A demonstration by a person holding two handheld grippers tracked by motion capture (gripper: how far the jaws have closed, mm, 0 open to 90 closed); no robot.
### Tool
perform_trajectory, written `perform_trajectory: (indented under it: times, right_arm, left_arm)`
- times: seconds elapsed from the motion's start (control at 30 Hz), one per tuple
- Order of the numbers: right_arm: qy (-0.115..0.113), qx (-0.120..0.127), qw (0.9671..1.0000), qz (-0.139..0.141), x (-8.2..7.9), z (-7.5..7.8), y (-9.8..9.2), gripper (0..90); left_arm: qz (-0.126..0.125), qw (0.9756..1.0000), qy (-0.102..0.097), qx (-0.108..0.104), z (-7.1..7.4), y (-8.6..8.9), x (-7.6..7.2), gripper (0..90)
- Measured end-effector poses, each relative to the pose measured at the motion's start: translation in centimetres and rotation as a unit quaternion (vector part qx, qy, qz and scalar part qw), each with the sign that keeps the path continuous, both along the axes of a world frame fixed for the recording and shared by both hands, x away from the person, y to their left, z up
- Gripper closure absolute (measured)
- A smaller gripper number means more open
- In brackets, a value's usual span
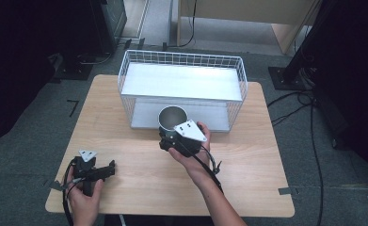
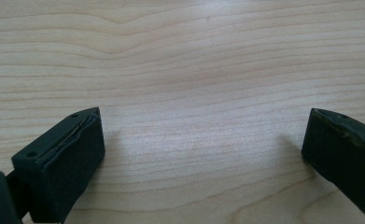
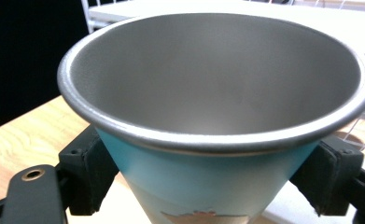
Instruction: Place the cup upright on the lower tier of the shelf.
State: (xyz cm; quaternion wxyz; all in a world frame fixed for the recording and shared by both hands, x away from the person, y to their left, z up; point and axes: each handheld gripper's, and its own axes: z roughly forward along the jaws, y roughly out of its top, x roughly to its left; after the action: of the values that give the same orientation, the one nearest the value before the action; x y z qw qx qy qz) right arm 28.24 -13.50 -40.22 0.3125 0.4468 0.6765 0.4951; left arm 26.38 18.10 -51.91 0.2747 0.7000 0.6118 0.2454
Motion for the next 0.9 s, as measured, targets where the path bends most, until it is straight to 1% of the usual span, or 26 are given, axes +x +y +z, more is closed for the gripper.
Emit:
perform_trajectory:
  times: [0.2,0.3,0.53,0.7,0.8,0.9]
  right_arm:
    - [-0.013,0.002,0.9999,-0.009,0.5,1.4,-0.6,17.4]
    - [-0.021,-0.001,0.9997,-0.01,0.7,2.2,-0.8,17.4]
    - [-0.033,-0.003,0.9993,-0.016,1.1,3.5,-1.1,17.3]
    - [-0.04,0.0,0.9988,-0.027,1.6,4.4,-1.6,17.4]
    - [-0.044,0.009,0.9985,-0.032,2.0,5.1,-2.0,17.4]
    - [-0.048,0.009,0.9981,-0.037,2.2,5.6,-2.4,17.3]
  left_arm:
    - [-0.001,1.0,0.0,0.001,0.0,0.0,0.0,0.0]
    - [-0.001,1.0,-0.001,0.002,0.0,0.0,0.0,0.0]
    - [-0.001,1.0,0.0,0.002,0.0,0.0,0.0,0.0]
    - [-0.001,1.0,0.0,0.001,0.0,0.0,0.0,0.0]
    - [-0.001,1.0,0.0,0.001,0.0,0.0,0.0,0.0]
    - [-0.001,1.0,-0.001,0.002,0.0,0.0,0.0,0.0]
